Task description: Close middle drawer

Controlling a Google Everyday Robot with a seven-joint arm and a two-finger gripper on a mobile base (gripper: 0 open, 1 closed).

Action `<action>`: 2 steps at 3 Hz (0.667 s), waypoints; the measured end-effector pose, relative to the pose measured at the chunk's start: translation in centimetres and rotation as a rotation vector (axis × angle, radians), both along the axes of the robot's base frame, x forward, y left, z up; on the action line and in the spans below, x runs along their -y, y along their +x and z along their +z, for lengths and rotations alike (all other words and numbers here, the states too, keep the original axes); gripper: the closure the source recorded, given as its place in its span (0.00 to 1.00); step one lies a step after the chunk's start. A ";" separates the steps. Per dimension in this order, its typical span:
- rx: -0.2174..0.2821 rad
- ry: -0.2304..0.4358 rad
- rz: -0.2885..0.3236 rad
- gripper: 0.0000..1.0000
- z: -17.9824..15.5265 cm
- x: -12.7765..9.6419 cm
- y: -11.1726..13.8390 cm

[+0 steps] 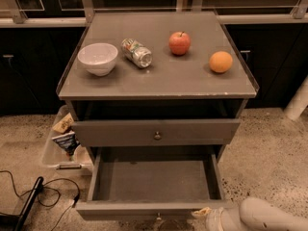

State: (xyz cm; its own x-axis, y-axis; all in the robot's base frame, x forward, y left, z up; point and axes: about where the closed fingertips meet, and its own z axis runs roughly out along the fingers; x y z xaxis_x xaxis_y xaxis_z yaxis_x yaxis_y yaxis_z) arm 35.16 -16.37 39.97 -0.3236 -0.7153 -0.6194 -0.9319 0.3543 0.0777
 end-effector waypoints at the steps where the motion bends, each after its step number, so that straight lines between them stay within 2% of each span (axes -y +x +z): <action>1: 0.000 0.000 0.000 0.19 0.0 0.0 -0.2; 2: 0.018 0.007 0.000 0.42 0.8 -0.9 5.0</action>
Offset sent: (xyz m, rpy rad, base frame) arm 0.1926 0.0297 0.0307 0.0241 -0.0685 -0.0068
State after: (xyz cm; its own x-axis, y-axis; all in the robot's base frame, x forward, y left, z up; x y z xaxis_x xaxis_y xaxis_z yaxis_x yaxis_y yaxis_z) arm 40.18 -15.49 40.76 -0.3130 -0.7106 -0.6302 -0.9330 0.3542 0.0640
